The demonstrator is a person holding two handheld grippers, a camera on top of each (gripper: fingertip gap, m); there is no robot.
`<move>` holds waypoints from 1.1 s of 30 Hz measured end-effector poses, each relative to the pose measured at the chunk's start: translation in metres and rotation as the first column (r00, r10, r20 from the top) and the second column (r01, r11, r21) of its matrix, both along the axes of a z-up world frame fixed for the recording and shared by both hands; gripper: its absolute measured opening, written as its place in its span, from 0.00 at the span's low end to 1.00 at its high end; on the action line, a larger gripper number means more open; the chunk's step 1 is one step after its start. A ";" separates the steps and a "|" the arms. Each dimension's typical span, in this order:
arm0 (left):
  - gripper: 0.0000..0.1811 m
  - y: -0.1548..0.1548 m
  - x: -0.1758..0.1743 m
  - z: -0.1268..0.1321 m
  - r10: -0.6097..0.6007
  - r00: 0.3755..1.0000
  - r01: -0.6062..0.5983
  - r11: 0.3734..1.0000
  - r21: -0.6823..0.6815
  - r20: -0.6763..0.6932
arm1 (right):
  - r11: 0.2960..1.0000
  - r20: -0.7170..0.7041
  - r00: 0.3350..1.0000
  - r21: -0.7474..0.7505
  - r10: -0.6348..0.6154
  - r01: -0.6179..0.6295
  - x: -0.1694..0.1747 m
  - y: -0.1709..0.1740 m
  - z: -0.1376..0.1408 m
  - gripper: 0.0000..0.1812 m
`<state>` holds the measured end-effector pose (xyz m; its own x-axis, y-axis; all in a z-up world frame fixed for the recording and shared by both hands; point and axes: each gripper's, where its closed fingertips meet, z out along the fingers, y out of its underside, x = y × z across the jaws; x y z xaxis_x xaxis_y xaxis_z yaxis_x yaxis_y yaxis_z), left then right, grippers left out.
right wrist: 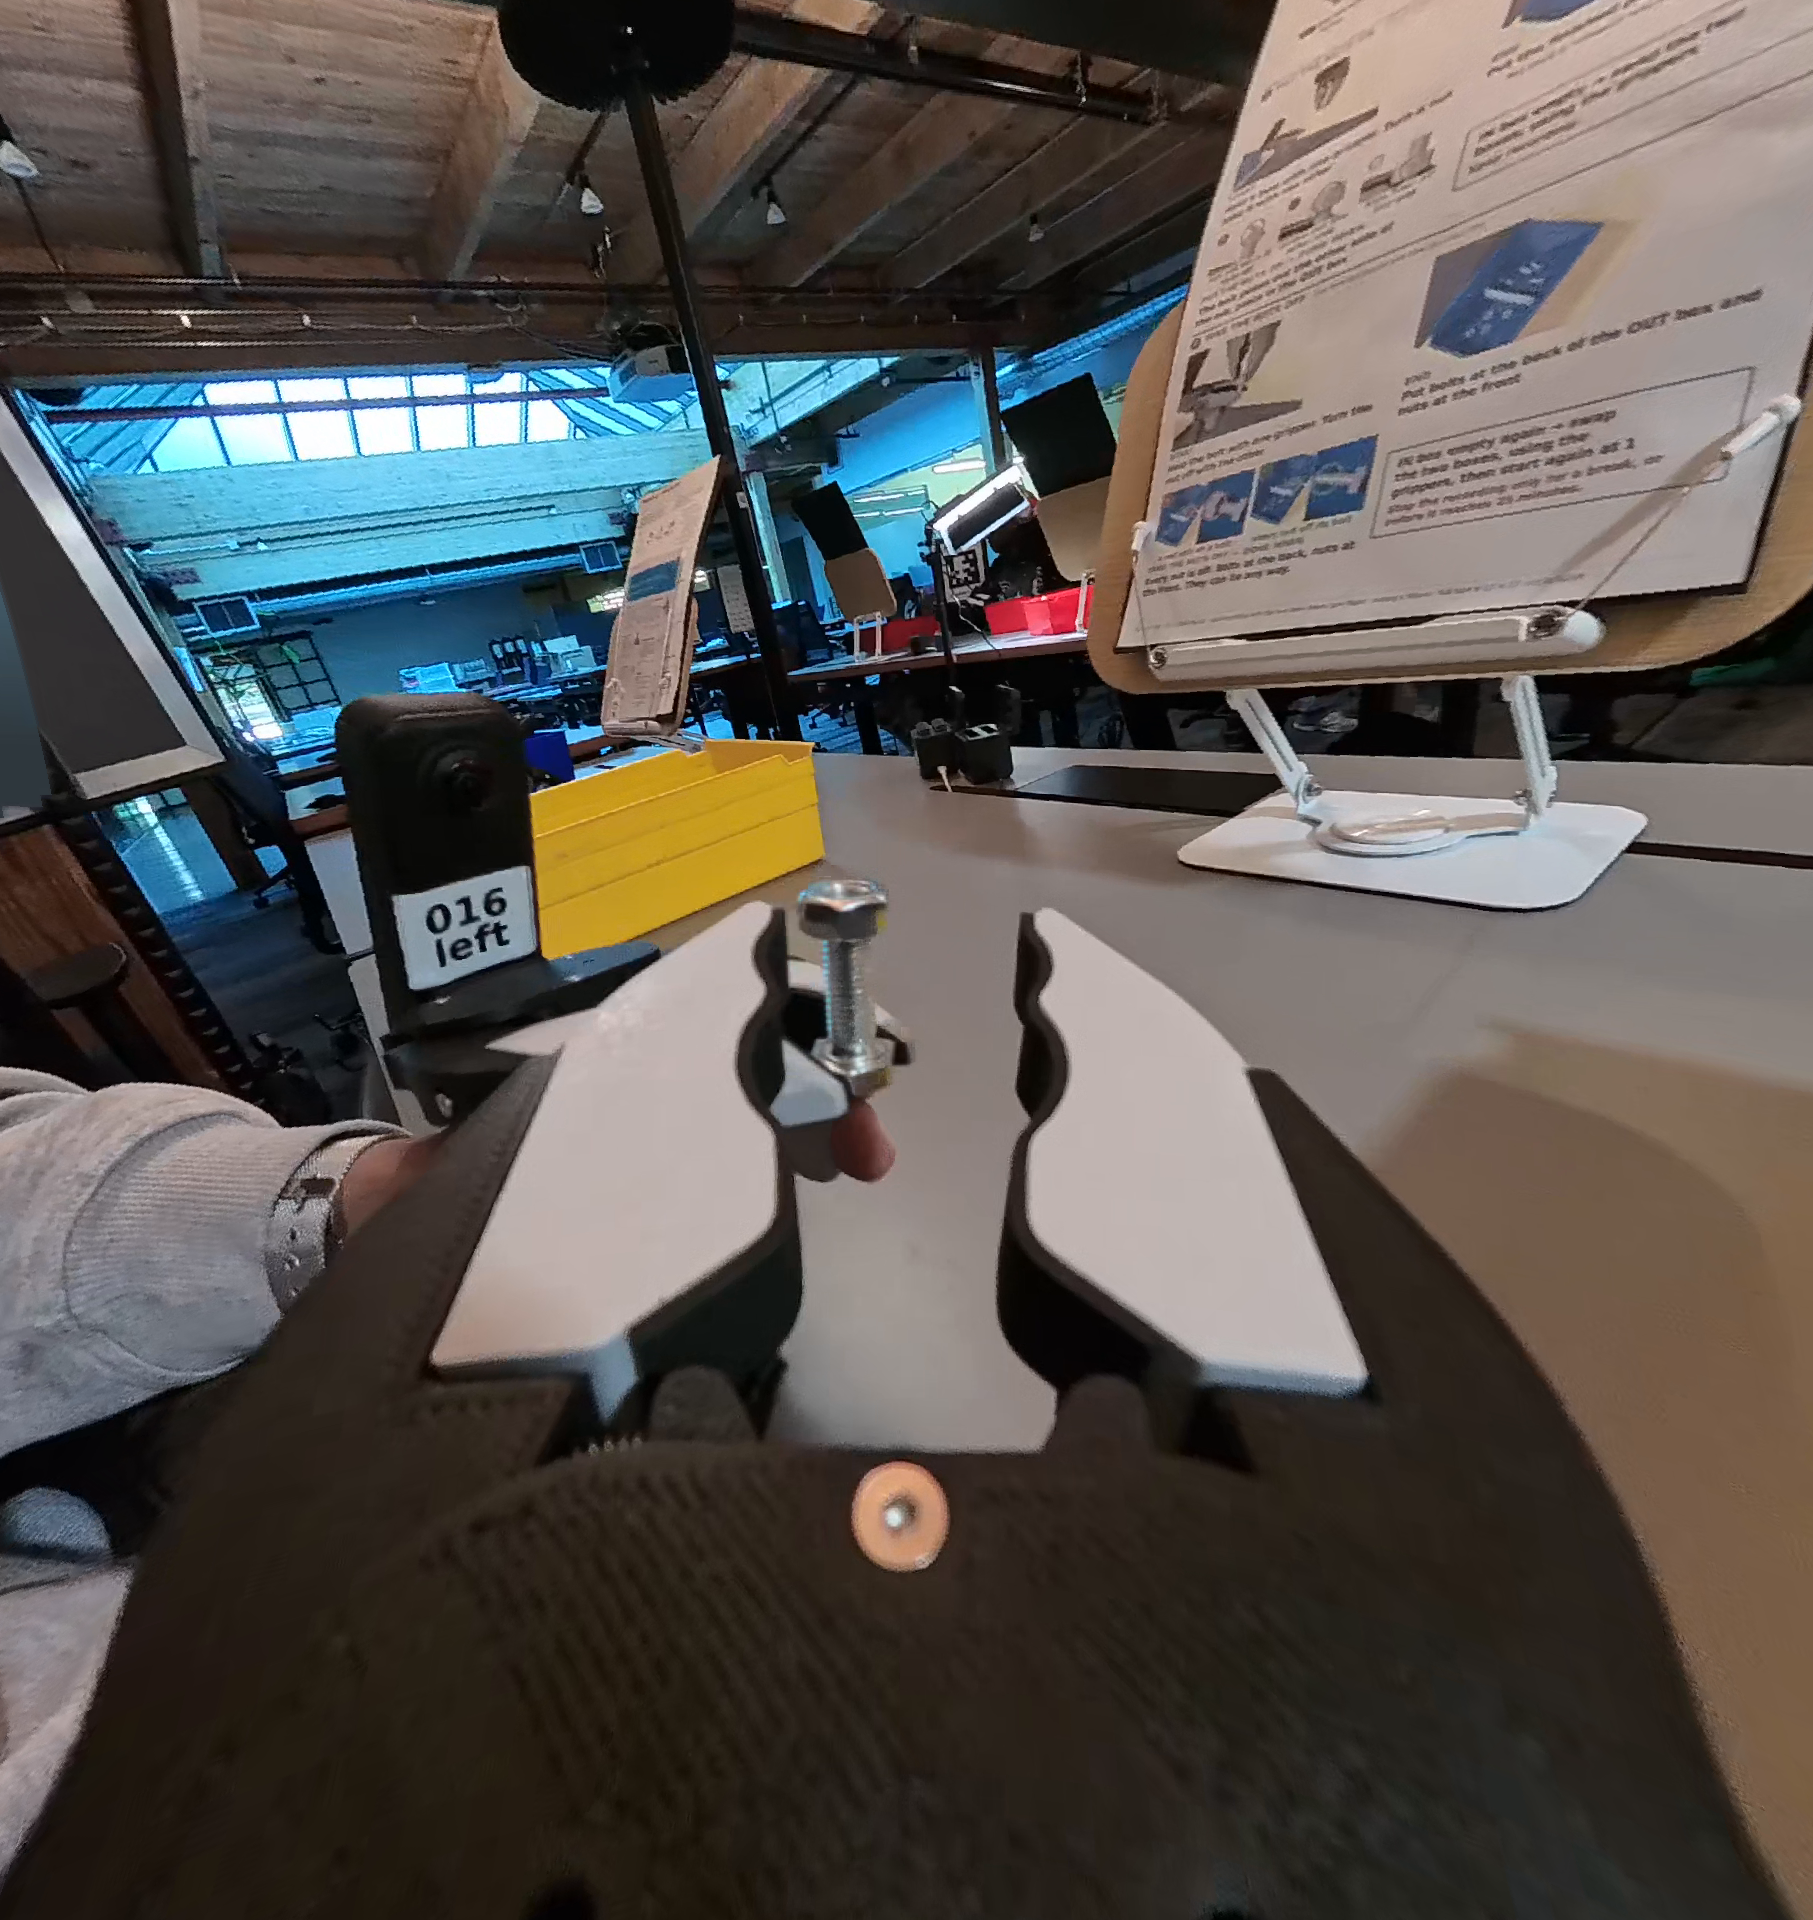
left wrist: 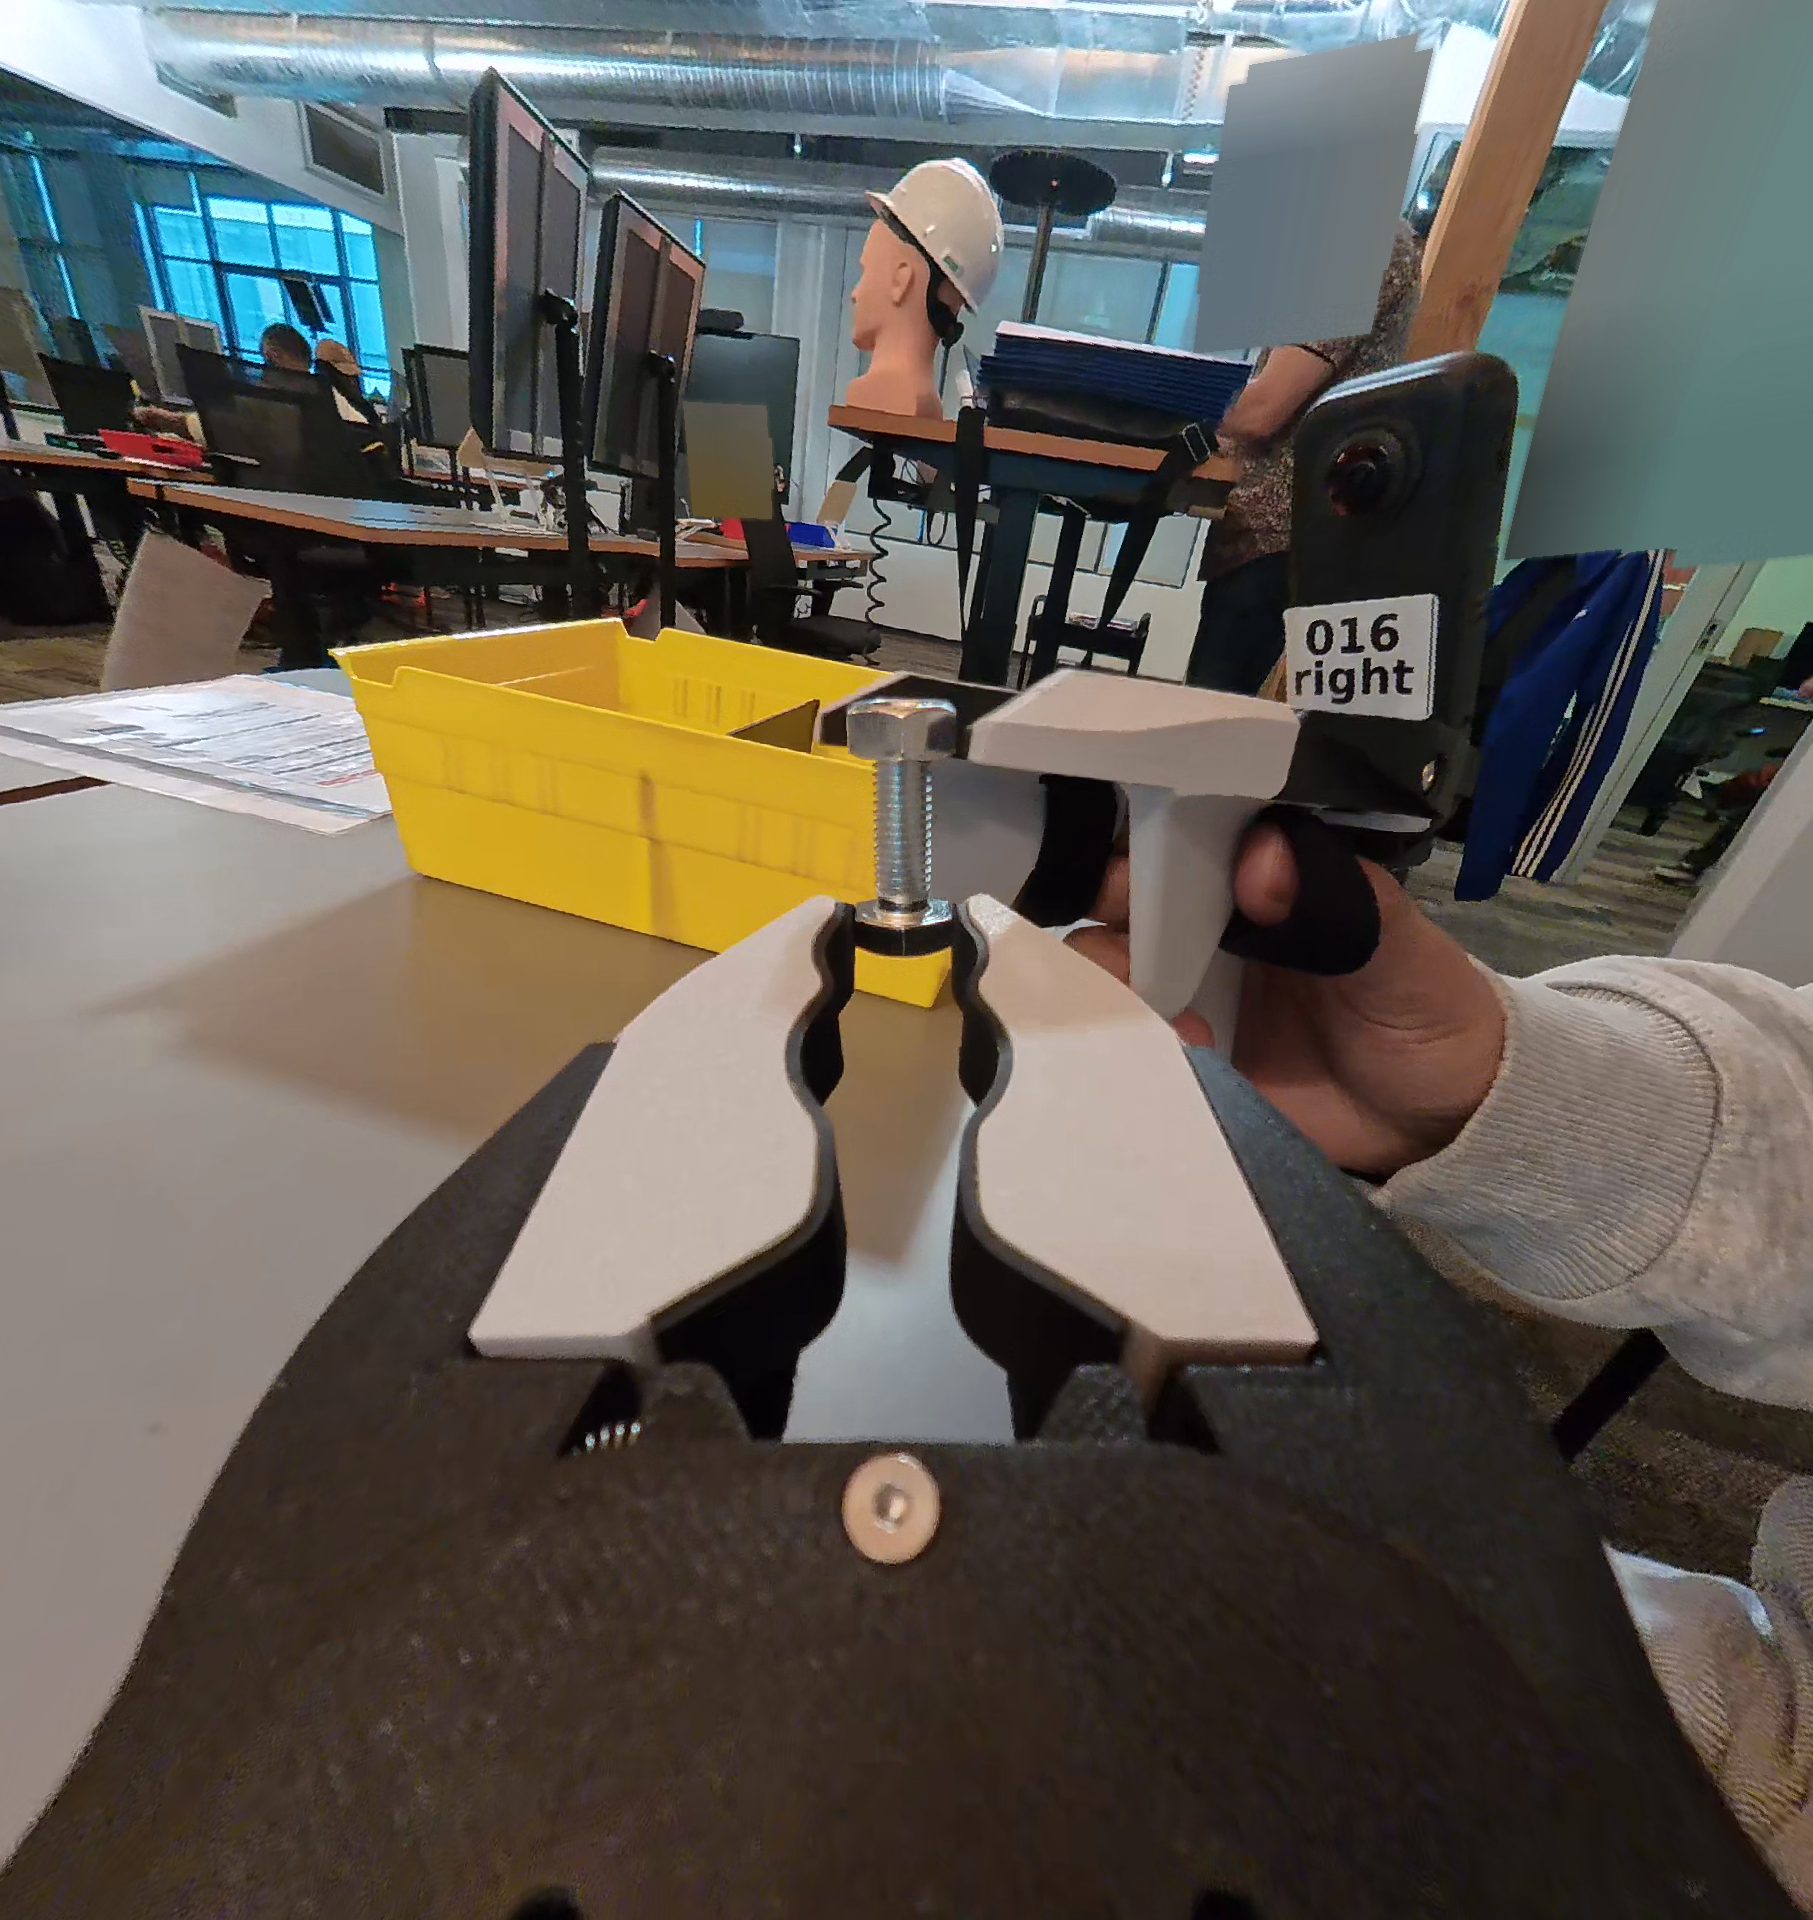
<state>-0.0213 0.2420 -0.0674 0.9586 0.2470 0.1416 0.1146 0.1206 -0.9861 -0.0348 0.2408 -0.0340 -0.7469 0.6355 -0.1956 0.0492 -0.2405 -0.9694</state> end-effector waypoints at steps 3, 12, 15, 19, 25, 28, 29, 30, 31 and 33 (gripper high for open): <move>0.10 0.001 0.002 -0.001 -0.004 1.000 0.004 1.000 -0.007 -0.009 | 0.999 -0.001 1.000 0.032 -0.003 0.003 0.000 -0.005 -0.003 0.22; 0.10 -0.002 -0.003 0.002 0.008 1.000 -0.009 1.000 0.013 0.010 | 1.000 0.025 0.999 0.004 -0.028 0.028 -0.004 0.005 -0.004 0.22; 0.10 -0.002 -0.002 0.001 0.006 1.000 -0.006 1.000 0.012 0.009 | 0.999 0.033 0.999 0.001 -0.043 0.043 -0.006 0.009 -0.004 0.21; 0.10 -0.001 -0.002 0.001 0.006 1.000 -0.006 1.000 0.009 0.007 | 0.999 0.023 0.999 -0.022 -0.026 0.026 -0.003 0.008 0.000 0.21; 0.10 0.000 -0.001 0.000 0.007 1.000 -0.007 1.000 0.002 0.003 | 1.000 -0.017 1.000 0.003 0.016 -0.016 0.005 -0.001 0.004 0.17; 0.10 -0.001 -0.003 0.000 0.015 1.000 -0.015 1.000 0.002 0.006 | 0.999 -0.045 0.999 0.032 0.015 -0.014 0.009 -0.004 0.006 0.14; 0.10 -0.001 -0.003 0.000 0.017 1.000 -0.017 1.000 0.003 0.008 | 0.999 -0.057 0.998 0.043 0.020 -0.018 0.011 -0.005 0.007 0.13; 0.10 -0.002 -0.004 0.000 0.019 1.000 -0.019 1.000 0.004 0.010 | 0.998 -0.067 0.997 0.056 0.023 -0.019 0.012 -0.007 0.007 0.12; 0.10 -0.002 -0.004 0.000 0.020 1.000 -0.020 1.000 0.003 0.010 | 0.997 -0.073 0.997 0.070 0.020 -0.015 0.012 -0.008 0.007 0.12; 0.10 -0.002 -0.004 0.000 0.021 1.000 -0.021 1.000 0.003 0.012 | 0.996 -0.079 0.997 0.091 0.016 -0.009 0.012 -0.010 0.005 0.13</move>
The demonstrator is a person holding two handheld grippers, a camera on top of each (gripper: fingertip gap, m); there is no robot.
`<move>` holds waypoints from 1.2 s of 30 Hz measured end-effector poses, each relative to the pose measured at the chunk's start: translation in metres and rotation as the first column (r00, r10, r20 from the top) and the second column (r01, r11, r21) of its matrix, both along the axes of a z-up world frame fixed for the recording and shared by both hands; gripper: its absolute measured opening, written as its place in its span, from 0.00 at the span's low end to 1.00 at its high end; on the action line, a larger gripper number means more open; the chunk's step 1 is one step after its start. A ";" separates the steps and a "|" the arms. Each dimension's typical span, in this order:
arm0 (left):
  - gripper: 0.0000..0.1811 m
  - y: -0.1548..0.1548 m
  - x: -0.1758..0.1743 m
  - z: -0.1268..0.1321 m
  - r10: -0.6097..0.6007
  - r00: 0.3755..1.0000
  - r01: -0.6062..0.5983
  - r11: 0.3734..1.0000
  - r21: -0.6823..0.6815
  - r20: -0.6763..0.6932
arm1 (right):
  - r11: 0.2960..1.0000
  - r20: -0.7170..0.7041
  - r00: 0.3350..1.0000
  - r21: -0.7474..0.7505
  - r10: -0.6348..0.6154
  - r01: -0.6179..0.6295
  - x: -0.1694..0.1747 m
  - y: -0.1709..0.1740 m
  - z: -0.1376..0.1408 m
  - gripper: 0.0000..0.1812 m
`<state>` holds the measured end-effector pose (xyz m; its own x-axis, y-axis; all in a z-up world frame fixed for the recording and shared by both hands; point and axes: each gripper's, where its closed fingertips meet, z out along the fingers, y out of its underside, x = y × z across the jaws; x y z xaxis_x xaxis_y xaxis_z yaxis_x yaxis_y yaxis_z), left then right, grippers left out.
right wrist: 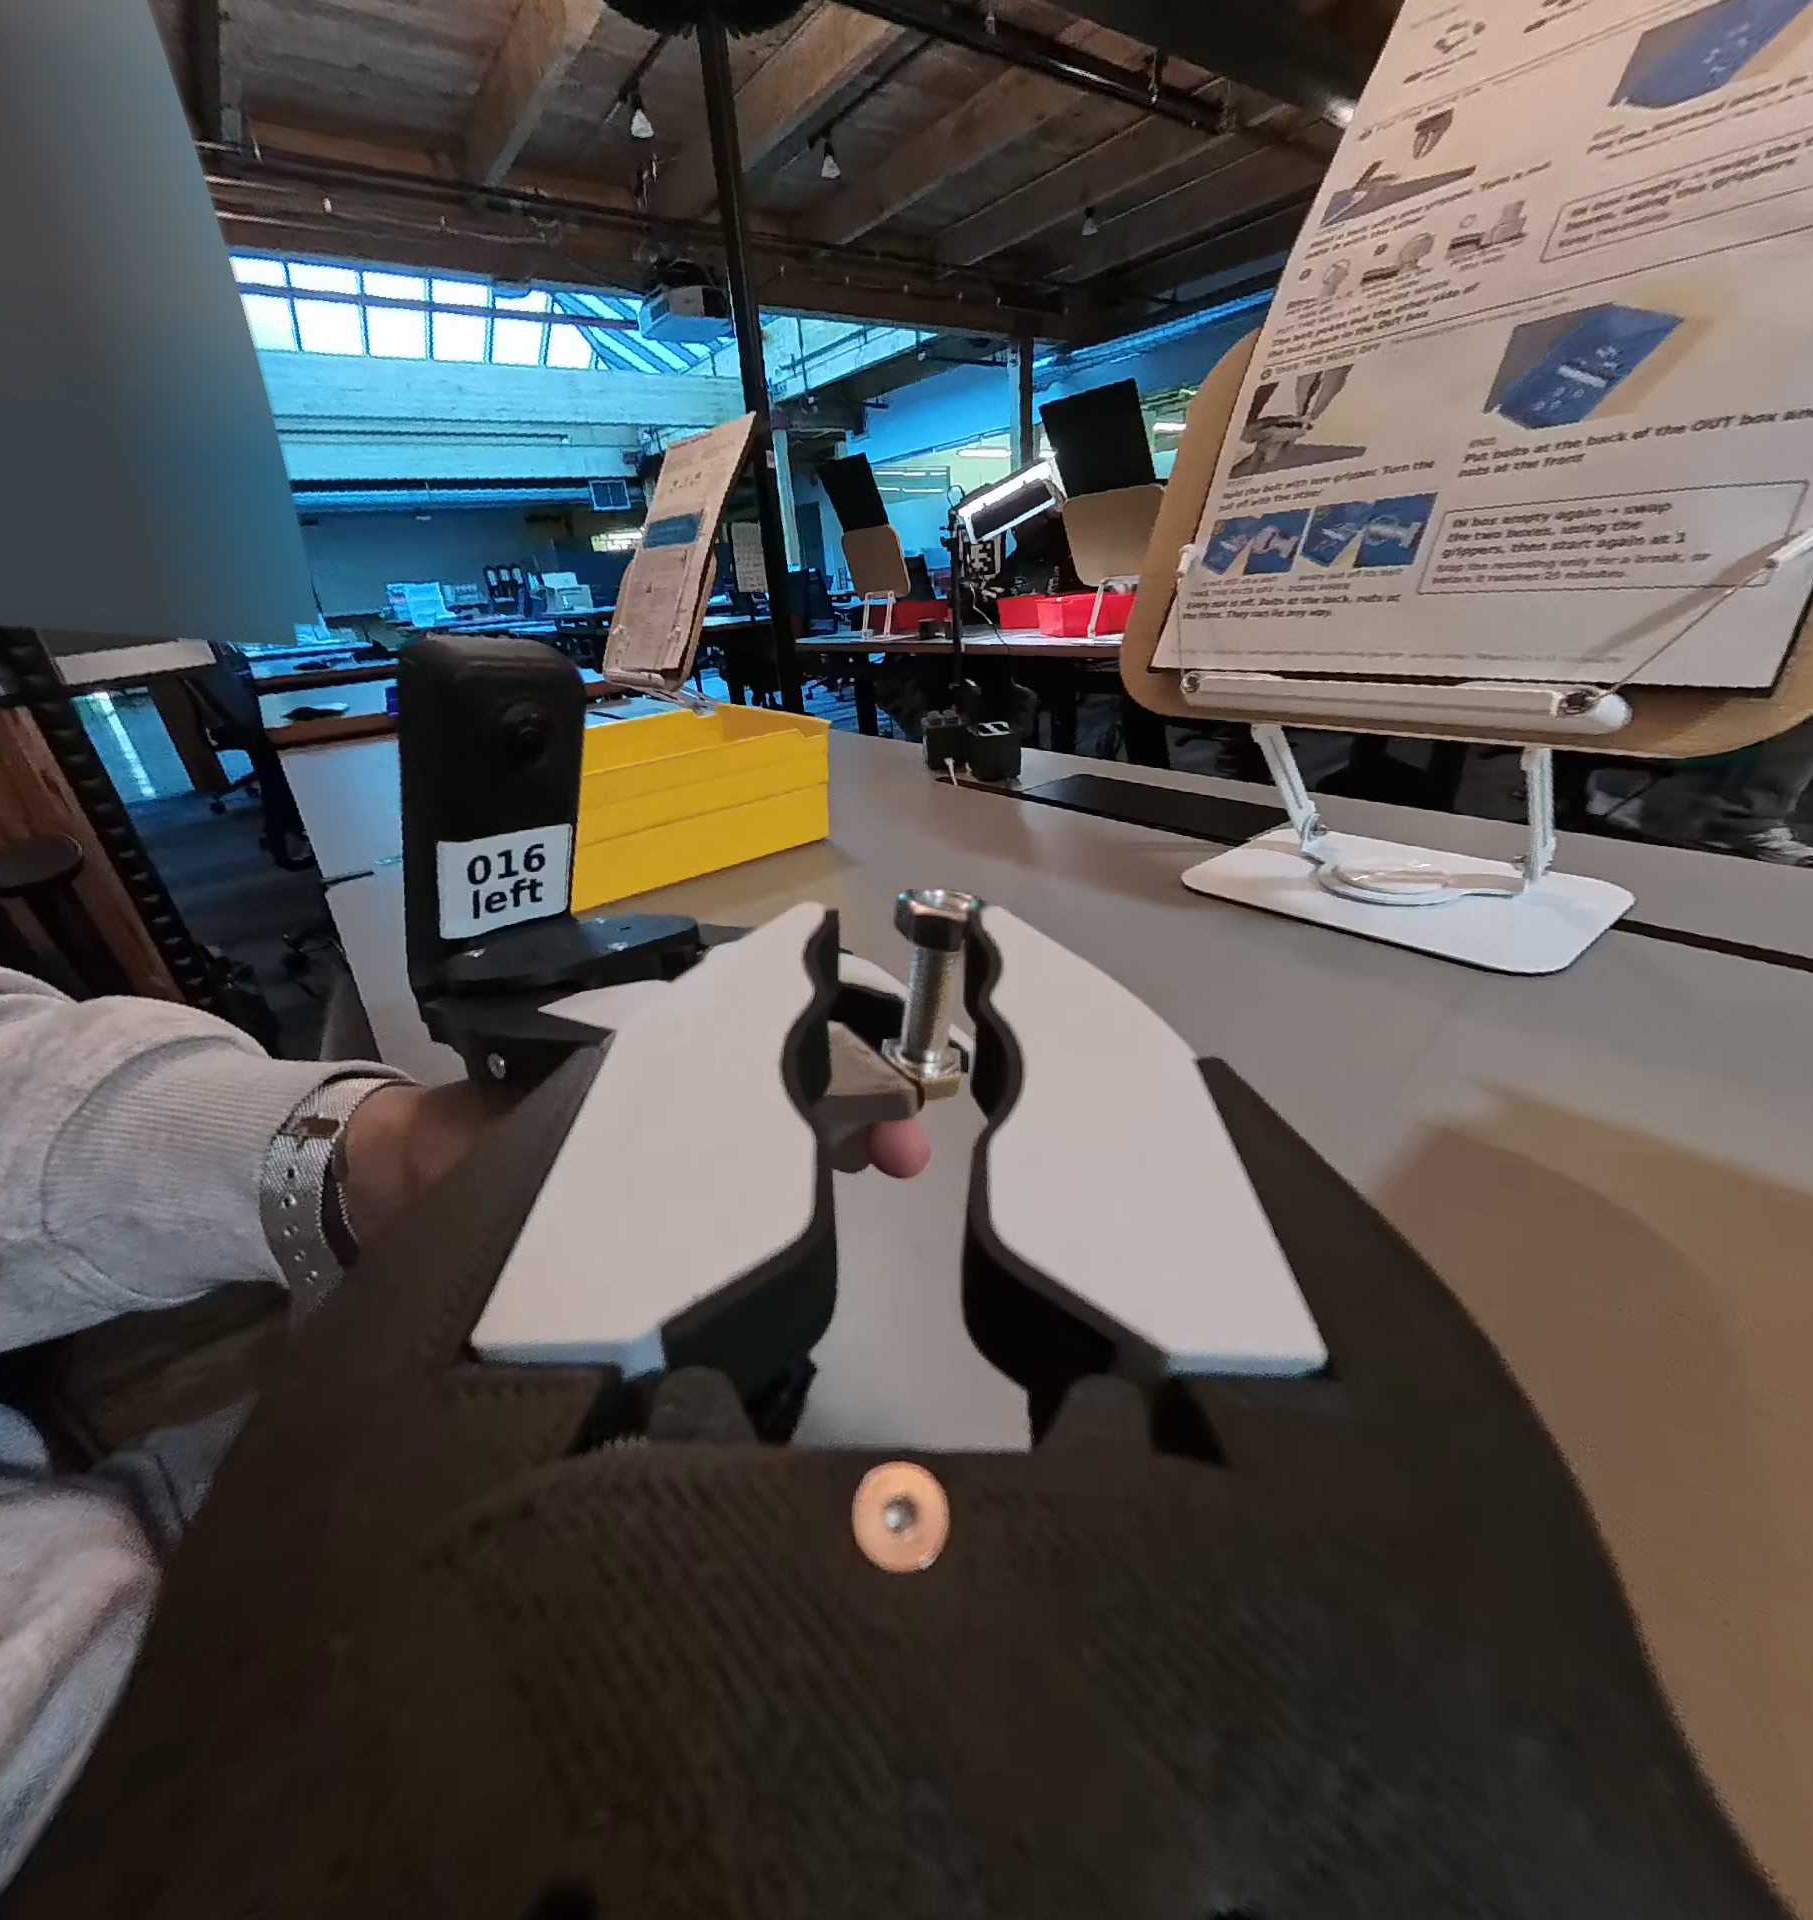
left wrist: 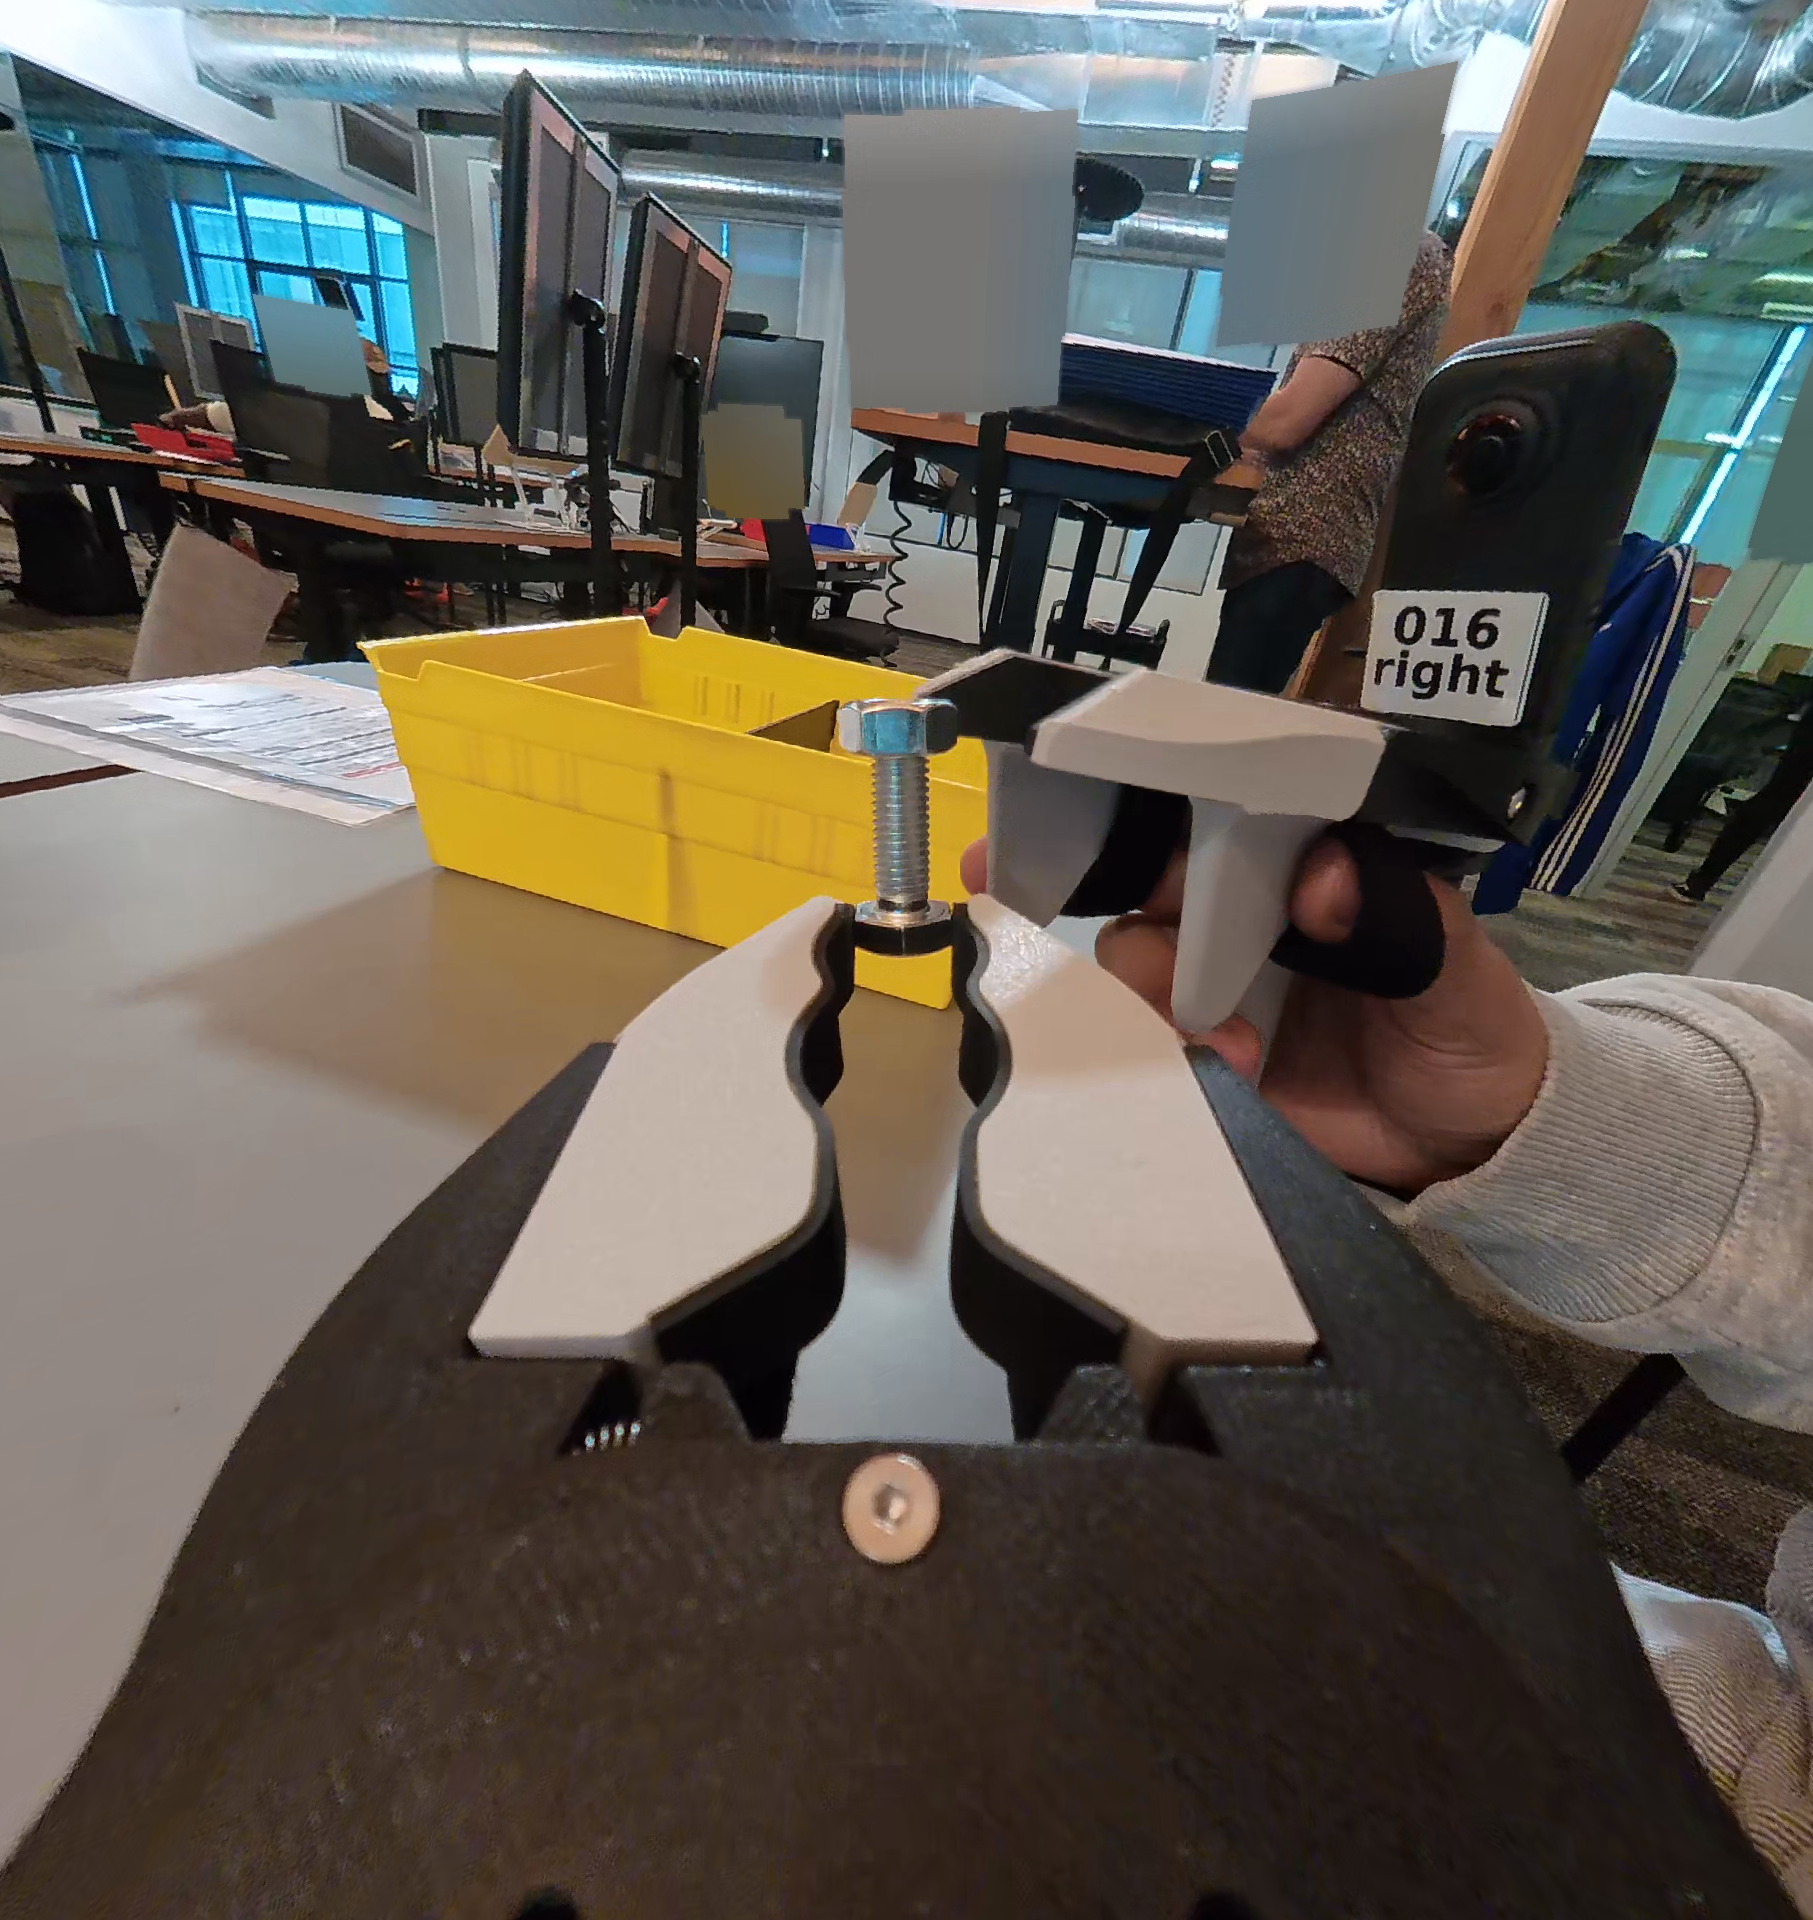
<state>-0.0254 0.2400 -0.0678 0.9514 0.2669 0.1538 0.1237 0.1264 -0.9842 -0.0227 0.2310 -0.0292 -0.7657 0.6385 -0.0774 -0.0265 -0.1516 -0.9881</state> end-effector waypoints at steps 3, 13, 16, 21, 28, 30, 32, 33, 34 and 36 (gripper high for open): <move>0.10 0.001 0.001 0.000 -0.003 1.000 0.003 1.000 -0.005 -0.005 | 1.000 -0.001 1.000 0.002 -0.001 0.001 -0.001 -0.002 -0.001 0.15; 0.10 0.006 0.008 -0.004 -0.023 0.999 0.021 0.999 -0.039 -0.032 | 1.000 0.009 1.000 0.008 0.027 -0.027 -0.001 -0.011 -0.005 0.23; 0.10 0.006 0.008 -0.005 -0.026 0.999 0.024 0.999 -0.042 -0.026 | 0.999 0.017 0.999 -0.001 0.045 -0.045 0.000 -0.014 -0.006 0.26; 0.10 0.007 0.009 -0.006 -0.026 0.999 0.024 0.999 -0.049 -0.041 | 0.998 0.024 0.998 -0.008 0.062 -0.061 0.000 -0.016 -0.007 0.29; 0.10 0.004 0.005 -0.003 -0.012 0.999 0.011 1.000 -0.028 -0.032 | 0.999 0.015 0.999 -0.016 -0.028 0.028 -0.008 0.001 -0.004 0.24; 0.10 0.004 0.006 -0.002 -0.011 0.999 0.010 1.000 -0.027 -0.035 | 0.999 0.037 0.999 -0.029 -0.031 0.032 -0.010 0.003 -0.005 0.22; 0.10 0.003 0.005 -0.001 -0.008 0.999 0.008 1.000 -0.020 -0.033 | 0.998 0.046 0.998 -0.046 -0.037 0.039 -0.011 0.006 -0.005 0.21; 0.10 0.003 0.004 -0.001 -0.007 1.000 0.007 1.000 -0.015 -0.027 | 0.998 0.049 0.998 -0.057 -0.038 0.041 -0.011 0.008 -0.004 0.20; 0.10 0.002 0.003 -0.001 -0.005 1.000 0.005 1.000 -0.009 -0.017 | 0.997 0.052 0.998 -0.068 -0.037 0.041 -0.011 0.010 -0.003 0.19; 0.10 0.000 0.001 0.000 -0.003 1.000 0.003 1.000 0.007 0.005 | 0.996 0.066 0.998 -0.090 -0.022 0.028 -0.011 0.013 -0.003 0.14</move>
<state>-0.0244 0.2405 -0.0677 0.9515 0.2627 0.1605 0.1290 0.1331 -0.9827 -0.0333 0.2435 -0.0317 -0.7412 0.6453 -0.1850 0.0325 -0.2408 -0.9700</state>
